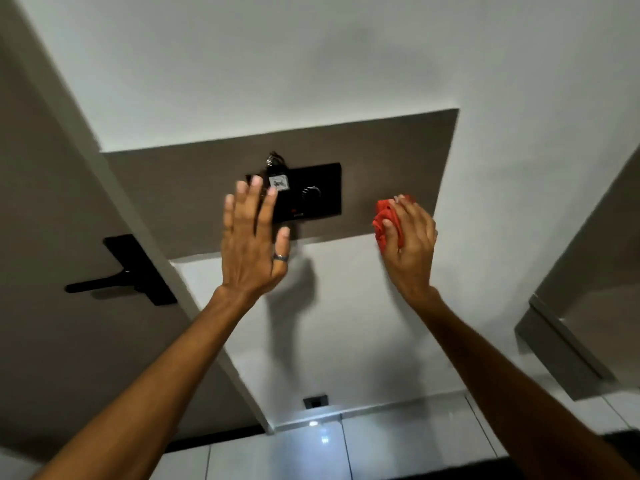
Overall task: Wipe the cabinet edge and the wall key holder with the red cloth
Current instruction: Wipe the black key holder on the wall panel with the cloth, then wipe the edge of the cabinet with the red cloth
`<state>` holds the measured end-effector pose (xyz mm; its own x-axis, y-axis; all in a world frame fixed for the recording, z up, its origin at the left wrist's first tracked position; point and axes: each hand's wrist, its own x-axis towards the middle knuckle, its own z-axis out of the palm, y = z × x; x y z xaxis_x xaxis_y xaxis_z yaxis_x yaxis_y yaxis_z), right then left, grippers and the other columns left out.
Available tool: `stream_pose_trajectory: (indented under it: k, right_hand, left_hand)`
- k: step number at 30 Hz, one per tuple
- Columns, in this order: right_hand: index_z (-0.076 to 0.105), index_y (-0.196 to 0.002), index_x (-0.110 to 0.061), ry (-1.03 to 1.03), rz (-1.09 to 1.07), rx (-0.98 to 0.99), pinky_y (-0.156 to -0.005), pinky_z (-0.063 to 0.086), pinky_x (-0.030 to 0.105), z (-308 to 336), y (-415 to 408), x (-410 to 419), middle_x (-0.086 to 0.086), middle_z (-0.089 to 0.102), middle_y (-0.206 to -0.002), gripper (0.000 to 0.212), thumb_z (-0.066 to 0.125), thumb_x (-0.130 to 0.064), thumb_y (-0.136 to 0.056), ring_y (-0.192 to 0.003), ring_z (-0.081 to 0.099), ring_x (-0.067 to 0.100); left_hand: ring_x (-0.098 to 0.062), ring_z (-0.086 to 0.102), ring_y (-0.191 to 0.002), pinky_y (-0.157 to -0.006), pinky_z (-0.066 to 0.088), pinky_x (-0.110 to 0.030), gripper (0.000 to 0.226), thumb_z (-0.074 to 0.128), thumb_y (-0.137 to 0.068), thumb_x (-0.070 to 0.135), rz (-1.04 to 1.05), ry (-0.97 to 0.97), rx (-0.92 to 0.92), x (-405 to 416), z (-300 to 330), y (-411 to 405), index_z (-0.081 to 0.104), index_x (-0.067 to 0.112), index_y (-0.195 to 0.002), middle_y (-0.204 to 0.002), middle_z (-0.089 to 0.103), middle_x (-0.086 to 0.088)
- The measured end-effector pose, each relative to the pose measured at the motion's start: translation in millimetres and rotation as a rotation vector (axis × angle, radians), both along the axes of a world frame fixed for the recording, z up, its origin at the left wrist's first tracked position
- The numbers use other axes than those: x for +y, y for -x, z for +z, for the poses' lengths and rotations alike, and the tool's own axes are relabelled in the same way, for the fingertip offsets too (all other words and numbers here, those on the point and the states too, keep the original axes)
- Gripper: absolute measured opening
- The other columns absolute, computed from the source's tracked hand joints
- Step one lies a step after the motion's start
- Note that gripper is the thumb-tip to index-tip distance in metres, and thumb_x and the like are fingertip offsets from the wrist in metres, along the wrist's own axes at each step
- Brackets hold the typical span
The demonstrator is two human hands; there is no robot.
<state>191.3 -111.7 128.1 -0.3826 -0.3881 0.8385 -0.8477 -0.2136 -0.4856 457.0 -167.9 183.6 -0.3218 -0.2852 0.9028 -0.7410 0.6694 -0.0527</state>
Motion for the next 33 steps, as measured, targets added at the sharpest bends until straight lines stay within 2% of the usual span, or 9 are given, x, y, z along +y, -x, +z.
stream_pose_trajectory:
  k: [5,7,10,15,18,21,25,30,33]
  right_hand:
    - [0.074,-0.124,-0.009,-0.089,0.632,-1.545,-0.116,0.05,0.05,-22.2,18.5,54.5,0.013,0.071,-0.131,0.037,0.045,-0.028,-0.111,-0.126,0.067,0.029]
    - [0.082,-0.103,-0.011,-0.124,0.753,-1.814,-0.101,0.058,0.049,-38.2,48.0,80.0,0.016,0.076,-0.122,0.036,0.05,-0.029,-0.101,-0.116,0.073,0.033]
    - [0.071,-0.11,-0.008,0.038,0.872,-2.051,-0.087,0.064,0.055,-65.4,96.8,116.6,0.022,0.076,-0.115,0.041,0.048,-0.042,-0.106,-0.107,0.076,0.039]
    - [0.053,-0.144,0.008,0.081,1.068,-2.192,-0.126,0.035,0.056,-98.0,176.3,159.2,0.031,0.05,-0.152,0.078,0.032,-0.057,-0.107,-0.144,0.049,0.046]
    - [0.045,-0.154,-0.004,0.095,0.923,-2.236,-0.116,0.043,0.053,-115.3,232.8,176.7,0.024,0.05,-0.155,0.078,0.041,-0.062,-0.102,-0.141,0.052,0.04]
    - [0.061,-0.142,-0.015,-0.01,0.893,-2.148,-0.105,0.056,0.049,-122.6,265.6,189.4,0.011,0.069,-0.135,0.074,0.04,-0.072,-0.099,-0.114,0.073,0.029]
    - [0.064,-0.14,-0.023,-0.04,0.821,-2.04,-0.121,0.044,0.045,-128.1,335.6,213.0,0.003,0.065,-0.141,0.072,0.045,-0.078,-0.097,-0.135,0.061,0.025]
    - [0.054,-0.15,-0.014,-0.041,0.571,-1.949,-0.103,0.057,0.05,-142.1,428.4,234.0,0.017,0.057,-0.151,0.086,0.063,-0.072,-0.087,-0.141,0.054,0.037]
    - [0.052,-0.149,-0.019,-0.398,0.169,-1.381,-0.097,0.061,0.042,-164.4,480.4,222.2,0.004,0.068,-0.131,0.064,0.067,-0.051,-0.096,-0.126,0.064,0.03]
  left_hand:
    - [-0.03,0.012,-0.16,-0.131,0.013,-0.049,0.063,0.046,-0.104,0.031,-0.272,-0.197,-0.245,40.6,-58.2,100.8,0.031,0.004,-0.158,-0.167,0.025,-0.017]
    - [-0.028,0.009,-0.16,-0.132,0.011,-0.047,0.066,0.046,-0.104,0.035,-0.304,-0.362,-0.326,52.9,-80.5,140.9,0.028,0.005,-0.16,-0.169,0.021,-0.014]
    - [-0.025,0.005,-0.16,-0.132,0.006,-0.044,0.069,0.039,-0.106,0.043,-0.316,-0.545,-0.435,66.9,-107.0,195.4,0.021,0.008,-0.163,-0.171,0.015,-0.011]
    - [-0.027,0.008,-0.16,-0.132,0.011,-0.047,0.069,0.031,-0.107,0.045,-0.381,-0.738,-0.47,97.1,-130.3,279.0,0.022,0.004,-0.162,-0.17,0.02,-0.013]
    - [-0.023,0.004,-0.16,-0.132,0.011,-0.045,0.07,0.032,-0.106,0.043,-0.523,-0.894,-0.488,125.2,-139.3,354.8,0.014,0.006,-0.162,-0.171,0.013,-0.01]
    - [-0.003,-0.006,-0.157,-0.132,0.005,-0.032,0.067,0.032,-0.109,0.044,-0.762,-1.077,-0.553,151.2,-142.4,415.4,-0.001,0.022,-0.163,-0.173,0.001,0.005]
    - [-0.01,0.002,-0.16,-0.132,0.007,-0.035,0.065,0.04,-0.111,0.028,-0.987,-1.031,-0.523,178.8,-144.0,497.7,0.006,0.014,-0.165,-0.173,0.004,0.004]
    - [-0.024,-0.005,-0.16,-0.132,0.004,-0.047,0.07,0.022,-0.106,0.05,-0.571,-0.815,-0.613,164.6,-164.8,532.1,0.005,0.013,-0.164,-0.173,0.001,-0.007]
    - [-0.026,-0.012,-0.159,-0.131,-0.004,-0.045,0.074,0.01,-0.102,0.059,-0.306,-0.81,-0.74,152.0,-180.2,527.6,-0.008,0.017,-0.16,-0.171,-0.01,-0.007]
